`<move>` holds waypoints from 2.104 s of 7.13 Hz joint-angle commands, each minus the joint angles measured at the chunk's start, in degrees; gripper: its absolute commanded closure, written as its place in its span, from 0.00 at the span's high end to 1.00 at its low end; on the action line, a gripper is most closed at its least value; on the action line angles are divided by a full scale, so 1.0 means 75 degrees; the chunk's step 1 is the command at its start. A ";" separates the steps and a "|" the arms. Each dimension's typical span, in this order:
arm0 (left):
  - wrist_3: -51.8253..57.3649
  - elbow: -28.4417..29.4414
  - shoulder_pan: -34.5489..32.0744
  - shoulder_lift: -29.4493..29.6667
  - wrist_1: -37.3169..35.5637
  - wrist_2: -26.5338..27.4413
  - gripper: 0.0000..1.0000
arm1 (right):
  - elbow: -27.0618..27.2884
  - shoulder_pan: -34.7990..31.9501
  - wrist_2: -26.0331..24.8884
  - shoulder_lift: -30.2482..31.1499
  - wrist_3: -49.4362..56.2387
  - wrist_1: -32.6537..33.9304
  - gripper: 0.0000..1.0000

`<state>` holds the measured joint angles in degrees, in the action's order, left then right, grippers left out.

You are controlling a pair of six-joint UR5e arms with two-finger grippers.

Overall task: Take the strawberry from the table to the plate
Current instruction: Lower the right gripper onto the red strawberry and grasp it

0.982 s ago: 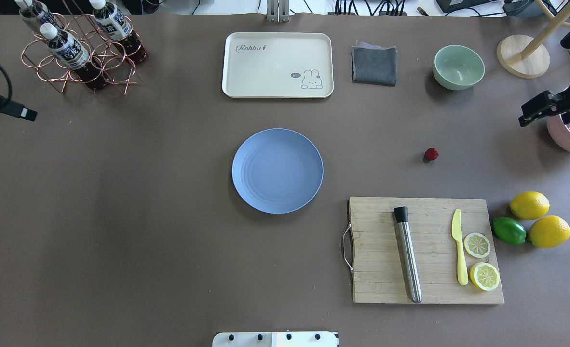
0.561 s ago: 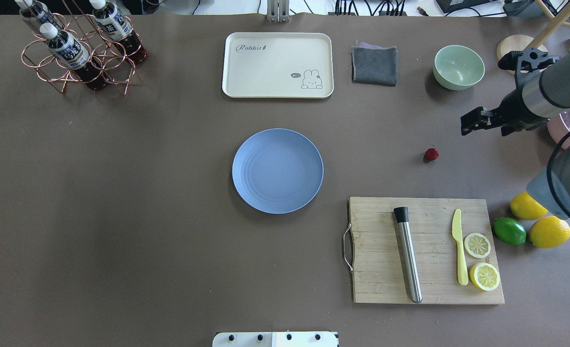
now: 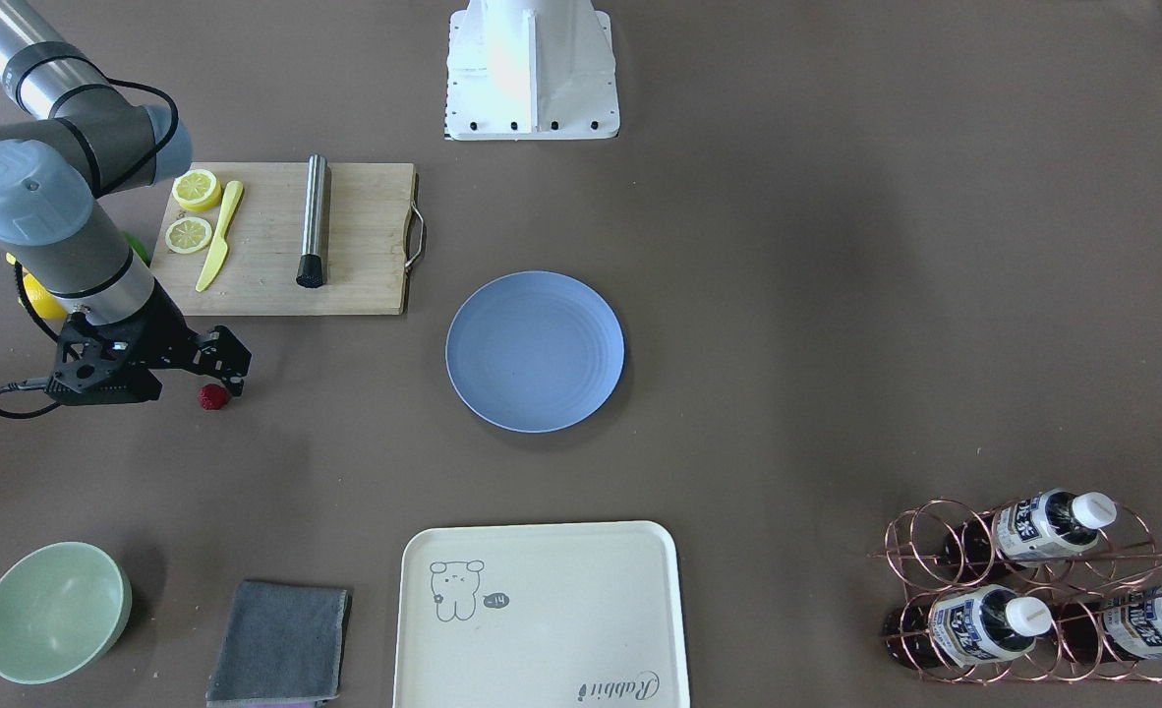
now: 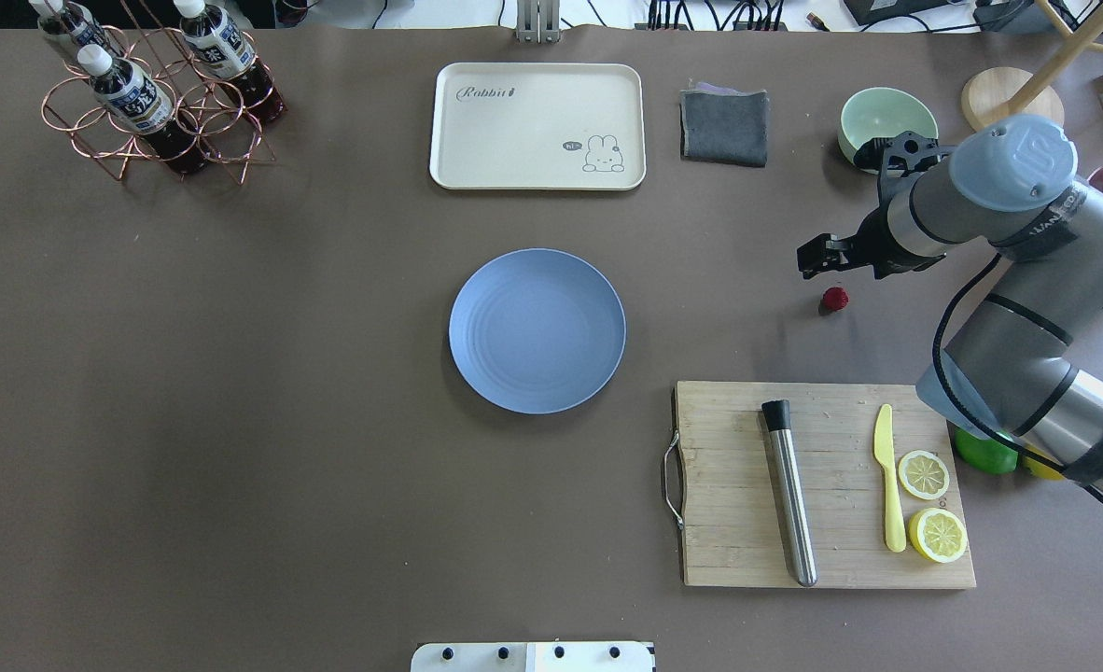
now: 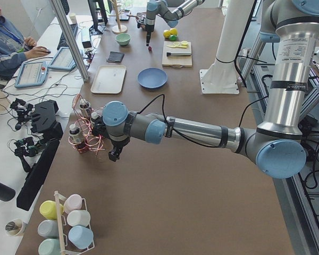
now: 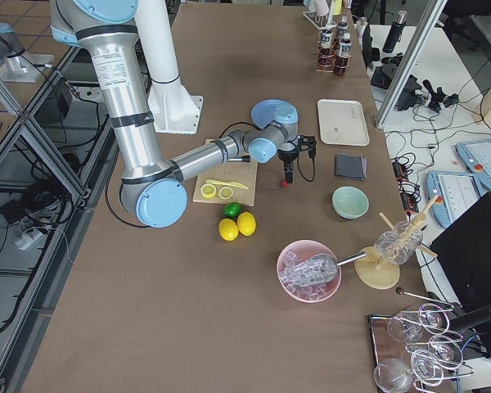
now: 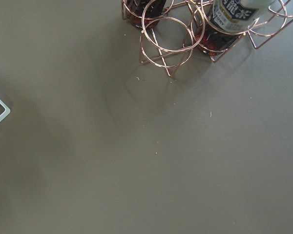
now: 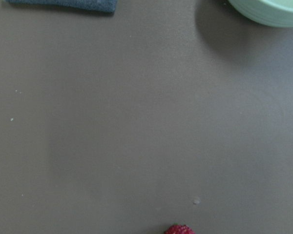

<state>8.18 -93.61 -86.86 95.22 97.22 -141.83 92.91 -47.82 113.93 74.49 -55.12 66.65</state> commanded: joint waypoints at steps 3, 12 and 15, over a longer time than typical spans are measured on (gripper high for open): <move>0.0011 -0.0046 -0.0009 -0.0121 0.0045 -0.0016 0.98 | -0.0493 0.0281 -0.0564 0.0052 -0.0034 -0.0520 0.92; -0.0001 -0.0081 0.0003 -0.0075 0.0045 -0.0027 0.98 | -0.0330 0.0504 -0.0741 0.0250 -0.0479 -0.0531 0.65; -0.0001 -0.0070 0.0003 -0.0074 0.0045 -0.0027 0.98 | -0.0074 0.0504 -0.0706 0.0251 -0.0467 -0.0508 0.00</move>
<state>8.18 -94.14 -86.84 94.66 97.56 -142.03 90.98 -44.04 108.52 76.34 -58.63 62.70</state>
